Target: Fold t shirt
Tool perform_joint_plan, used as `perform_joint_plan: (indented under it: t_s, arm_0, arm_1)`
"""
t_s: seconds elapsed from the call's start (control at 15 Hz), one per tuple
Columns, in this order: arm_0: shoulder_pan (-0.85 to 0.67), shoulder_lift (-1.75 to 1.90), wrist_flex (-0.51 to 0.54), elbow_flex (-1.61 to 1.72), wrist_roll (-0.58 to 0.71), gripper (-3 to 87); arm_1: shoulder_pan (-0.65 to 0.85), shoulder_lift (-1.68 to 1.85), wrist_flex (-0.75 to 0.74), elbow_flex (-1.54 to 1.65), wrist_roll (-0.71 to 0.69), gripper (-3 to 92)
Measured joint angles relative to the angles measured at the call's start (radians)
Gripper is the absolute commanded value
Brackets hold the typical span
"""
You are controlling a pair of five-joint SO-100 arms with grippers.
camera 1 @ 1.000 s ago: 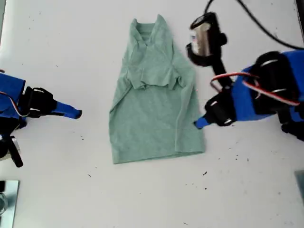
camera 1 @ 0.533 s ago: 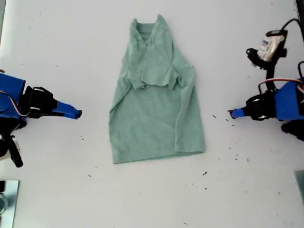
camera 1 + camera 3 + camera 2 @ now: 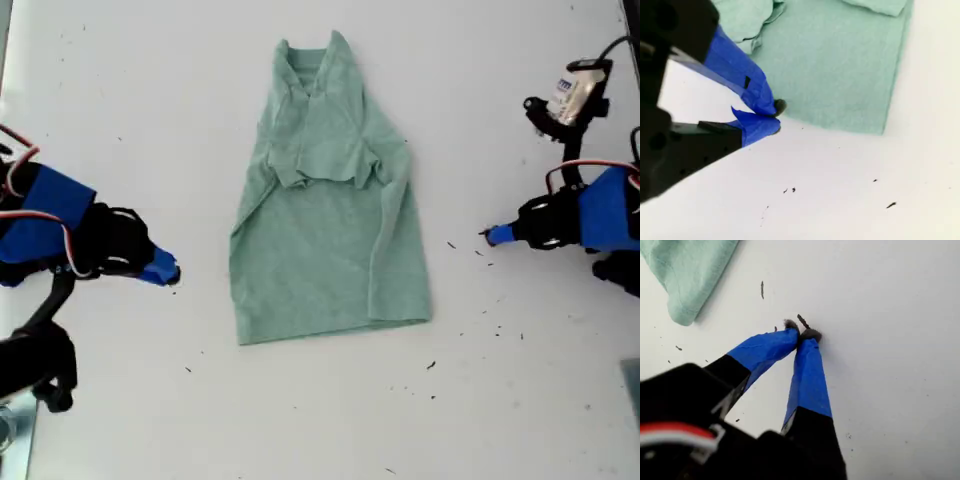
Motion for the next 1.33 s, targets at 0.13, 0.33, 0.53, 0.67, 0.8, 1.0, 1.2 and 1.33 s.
perform_joint_plan:
  t_s: [0.13, 0.33, 0.53, 0.67, 0.8, 1.0, 1.2, 1.33]
  arm_0:
    - [0.018, -0.267, 0.1, -0.279, 0.029, 7.7]
    - [0.02, -0.347, 0.074, -0.336, 0.086, 19.4]
    - [0.015, -0.488, 0.044, -0.341, 0.112, 20.9]
    - [0.0, -0.565, -0.057, -0.295, 0.112, 19.2]
    - [-0.012, -0.581, -0.262, -0.103, 0.112, 17.8]
    - [-0.021, -0.68, -0.376, -0.055, 0.112, 7.3]
    - [-0.025, -0.726, -0.373, -0.064, 0.118, -0.3]
    - [-0.026, -0.689, -0.281, -0.127, 0.115, -0.3]
  arm_1:
    - [0.0, 0.0, 0.0, 0.0, 0.0, 2.6]
    - [0.0, 0.0, 0.0, 0.002, 0.0, 2.6]
    - [0.003, 0.0, 0.0, 0.005, 0.0, 2.6]
    - [0.002, 0.0, 0.0, 0.005, 0.0, 2.6]
    - [0.002, 0.0, 0.0, 0.005, 0.0, 2.6]
    - [-0.02, 0.0, 0.0, 0.005, 0.002, 2.6]
    - [-0.034, 0.006, 0.002, 0.005, 0.003, 2.6]
    - [-0.034, 0.006, 0.002, 0.005, 0.003, 2.6]
